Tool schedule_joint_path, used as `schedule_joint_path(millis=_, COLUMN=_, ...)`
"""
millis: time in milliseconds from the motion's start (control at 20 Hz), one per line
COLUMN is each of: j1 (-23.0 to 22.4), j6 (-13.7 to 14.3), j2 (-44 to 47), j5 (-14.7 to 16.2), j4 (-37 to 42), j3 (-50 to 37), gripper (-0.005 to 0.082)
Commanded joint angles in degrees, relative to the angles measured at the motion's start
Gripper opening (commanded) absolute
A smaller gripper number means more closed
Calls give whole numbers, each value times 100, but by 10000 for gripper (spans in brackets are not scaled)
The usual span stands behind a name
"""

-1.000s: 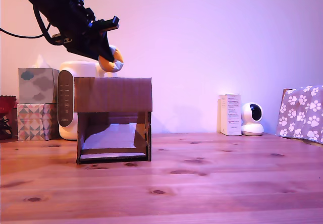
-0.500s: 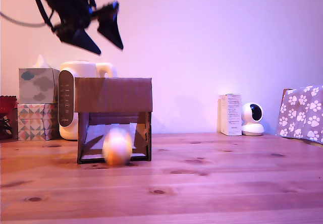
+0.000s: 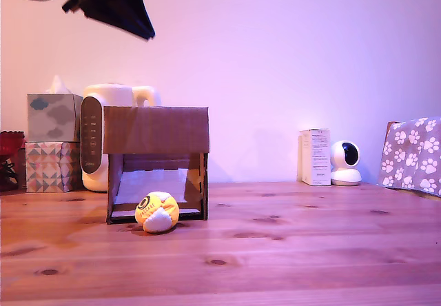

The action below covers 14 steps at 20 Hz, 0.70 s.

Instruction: Drop the footbag into the cardboard dice tower

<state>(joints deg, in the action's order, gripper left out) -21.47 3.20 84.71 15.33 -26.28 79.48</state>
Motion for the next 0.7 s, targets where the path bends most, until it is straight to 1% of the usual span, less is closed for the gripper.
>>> schedule_joint_path(millis=0, j1=-46, j6=-35, j2=-472, j5=26, j4=424, j3=-544, gripper=-24)
schedule_joint_path(millis=150, j1=-44, j6=-361, j2=-1005, j5=26, j4=1311, j3=-1491, gripper=-24)
schedule_joint_path(millis=300, j1=-39, j6=-516, j2=-1314, j5=24, j4=2181, j3=-2476, gripper=-24)
schedule_joint_path(millis=450, j1=-46, j6=-758, j2=-1530, j5=24, j4=3018, j3=-3377, gripper=-24)
schedule_joint_path(millis=650, j1=-46, j6=-1045, j2=-1860, j5=20, j4=3735, j3=-4426, gripper=-24)
